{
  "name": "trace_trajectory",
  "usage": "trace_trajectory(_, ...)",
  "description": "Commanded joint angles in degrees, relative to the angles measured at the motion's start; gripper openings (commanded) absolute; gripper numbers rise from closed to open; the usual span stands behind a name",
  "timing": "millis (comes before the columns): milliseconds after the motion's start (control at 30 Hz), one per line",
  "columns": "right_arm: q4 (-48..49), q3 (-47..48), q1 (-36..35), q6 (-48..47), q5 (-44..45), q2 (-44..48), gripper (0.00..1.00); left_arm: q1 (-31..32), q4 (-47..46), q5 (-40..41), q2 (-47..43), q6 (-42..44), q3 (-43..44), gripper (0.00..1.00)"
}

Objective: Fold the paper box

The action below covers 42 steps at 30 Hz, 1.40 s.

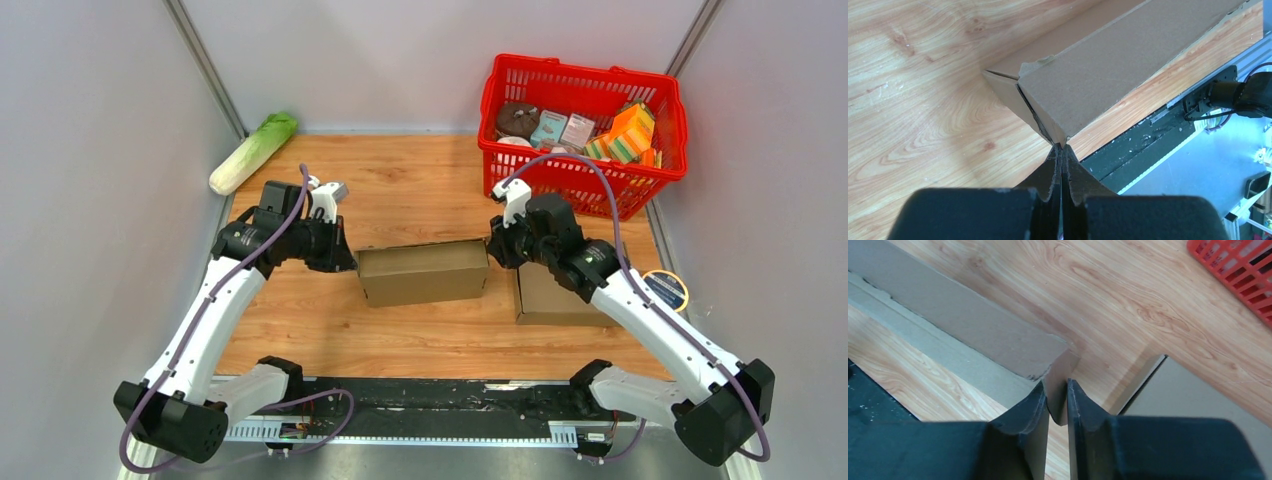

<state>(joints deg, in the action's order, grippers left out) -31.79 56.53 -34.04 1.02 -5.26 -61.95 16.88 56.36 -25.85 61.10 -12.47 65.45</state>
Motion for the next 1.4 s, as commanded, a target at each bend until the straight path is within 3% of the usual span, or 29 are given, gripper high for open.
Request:
trace_trajectory(0,0.60,3.05,0.12,2.85,-3.18,1.66,0.18,-0.01,-0.46,-1.66,0.42,0.96,2.14,0.00)
trace_trajectory(333,-13.20,14.91,-0.06,10.75,-4.06,-7.47,0.01,-0.01,-0.81,-2.19,0.16,0.08,1.44,0.00)
trace_trajectory(933,-16.64,15.98,-0.15,25.35,-0.80,-10.65,0.02,-0.01,-1.07,-2.89,-0.10,-0.36,0.64,0.00)
trace_trajectory(1200,-13.04,11.86,-2.25,24.22,4.72,-8.80,0.12,-0.01,-1.60,-2.89,-0.54,-0.80,0.29,0.00)
trace_trajectory(1300,-8.12,6.95,-2.70,21.66,6.84,-5.21,0.37,-0.01,-3.44,-2.54,-1.77,-1.67,-1.28,0.00)
trace_trajectory(1333,-7.59,6.58,-2.70,21.31,6.14,-4.15,0.54,-0.01,-3.80,-2.28,-2.04,-1.94,-1.73,0.00)
trace_trajectory(1367,-7.93,6.92,-2.70,20.87,4.22,-2.40,0.62,-0.01,-4.15,-2.19,-2.21,-2.03,-2.25,0.00)
